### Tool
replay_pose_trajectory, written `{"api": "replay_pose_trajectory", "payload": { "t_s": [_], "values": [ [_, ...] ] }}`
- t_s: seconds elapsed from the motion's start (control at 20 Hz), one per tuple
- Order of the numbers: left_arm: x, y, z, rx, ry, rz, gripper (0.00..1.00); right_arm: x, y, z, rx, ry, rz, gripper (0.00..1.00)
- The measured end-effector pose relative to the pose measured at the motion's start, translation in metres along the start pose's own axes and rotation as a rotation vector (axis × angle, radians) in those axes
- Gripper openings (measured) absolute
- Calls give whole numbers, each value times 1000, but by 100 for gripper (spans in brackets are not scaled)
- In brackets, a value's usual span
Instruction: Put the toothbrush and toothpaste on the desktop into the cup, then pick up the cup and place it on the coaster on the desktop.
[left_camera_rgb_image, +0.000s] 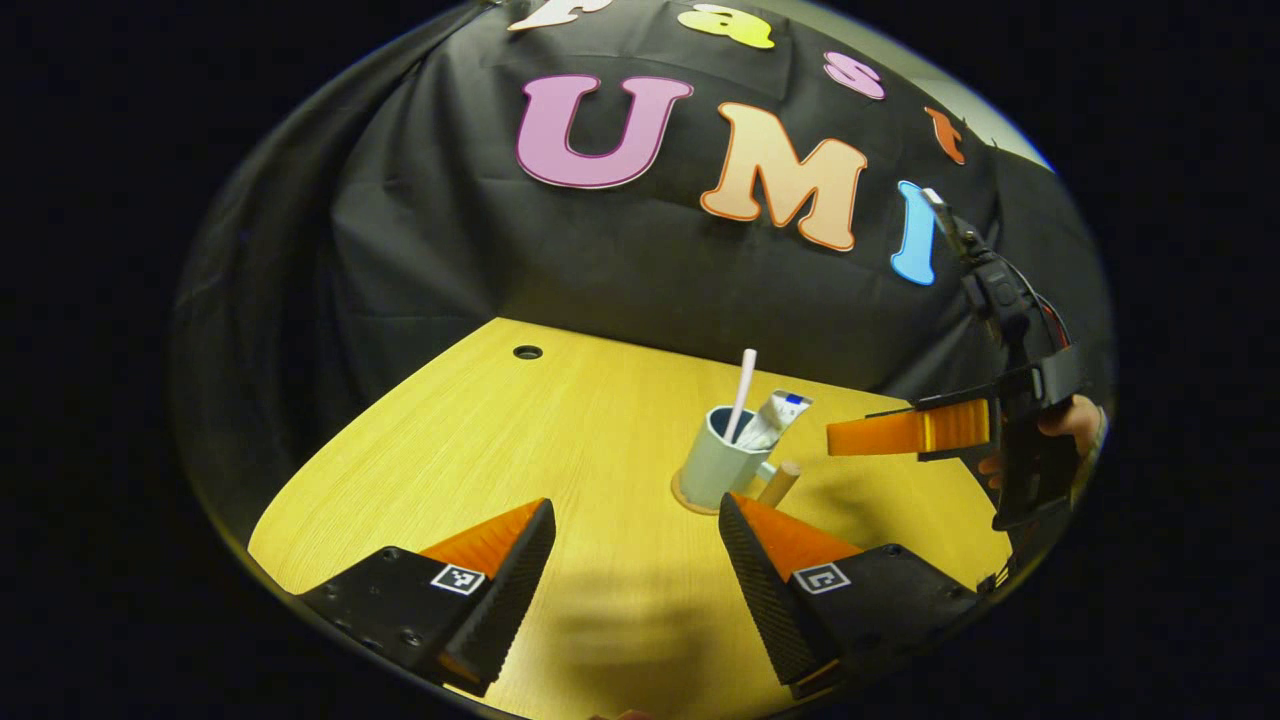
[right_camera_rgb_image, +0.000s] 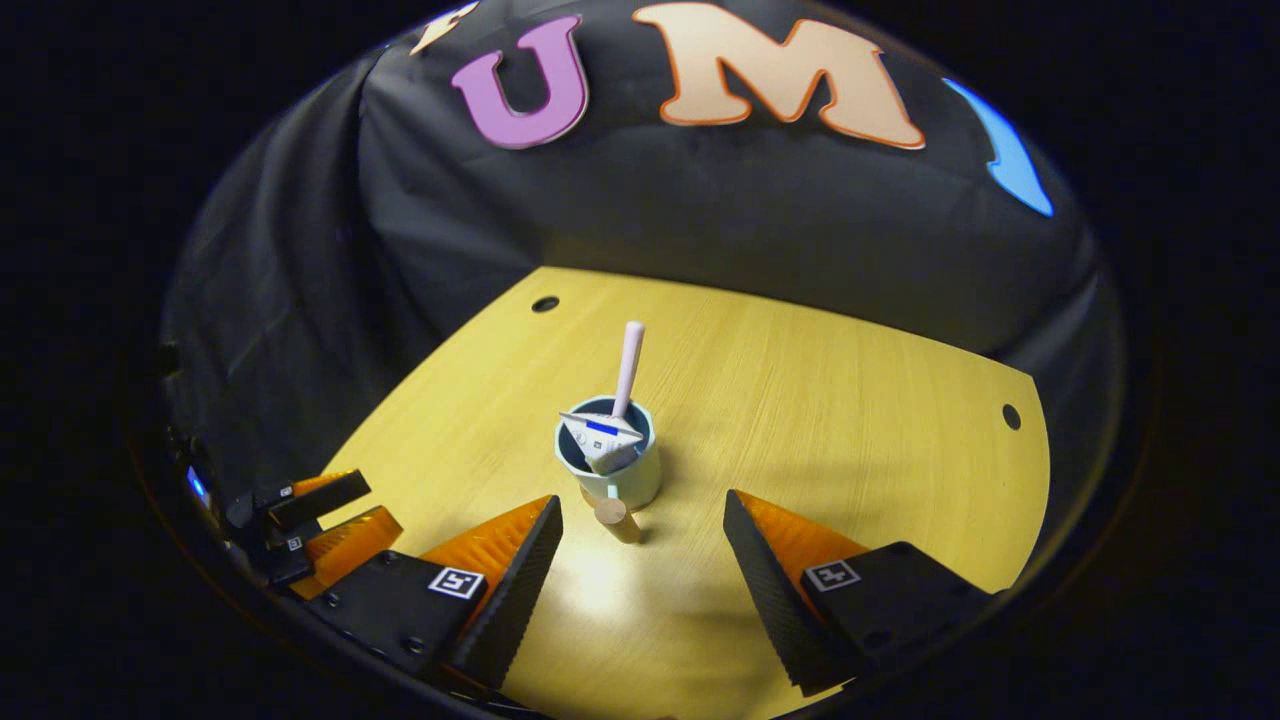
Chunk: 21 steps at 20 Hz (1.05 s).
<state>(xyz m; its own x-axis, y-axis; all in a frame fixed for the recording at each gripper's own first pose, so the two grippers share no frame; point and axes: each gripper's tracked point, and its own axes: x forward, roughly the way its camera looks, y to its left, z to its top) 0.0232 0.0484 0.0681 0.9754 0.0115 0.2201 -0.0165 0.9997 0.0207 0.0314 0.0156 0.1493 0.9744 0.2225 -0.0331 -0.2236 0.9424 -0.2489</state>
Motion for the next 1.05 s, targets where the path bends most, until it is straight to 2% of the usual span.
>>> {"api": "replay_pose_trajectory", "payload": {
  "t_s": [0.1, 0.15, 0.45, 0.7, 0.95, 1.05],
  "values": [
    [-2, -8, 9, 1, -18, -10, 95, -24, -15, 3, 62, -90, -39, 96],
    [-2, -13, 12, 2, -26, -13, 95, -37, -23, 2, 97, -127, -56, 100],
    [-6, -27, 12, 22, -18, -40, 95, -93, -84, -15, 294, -303, -190, 99],
    [-9, -27, 3, 33, 18, -40, 95, -127, -139, -42, 337, -330, -329, 99],
    [-9, -29, 6, 68, 21, -40, 95, -153, -155, -54, 363, -352, -372, 99],
    [-9, -32, 7, 79, 18, -50, 95, -147, -152, -56, 362, -346, -374, 99]
  ]
}}
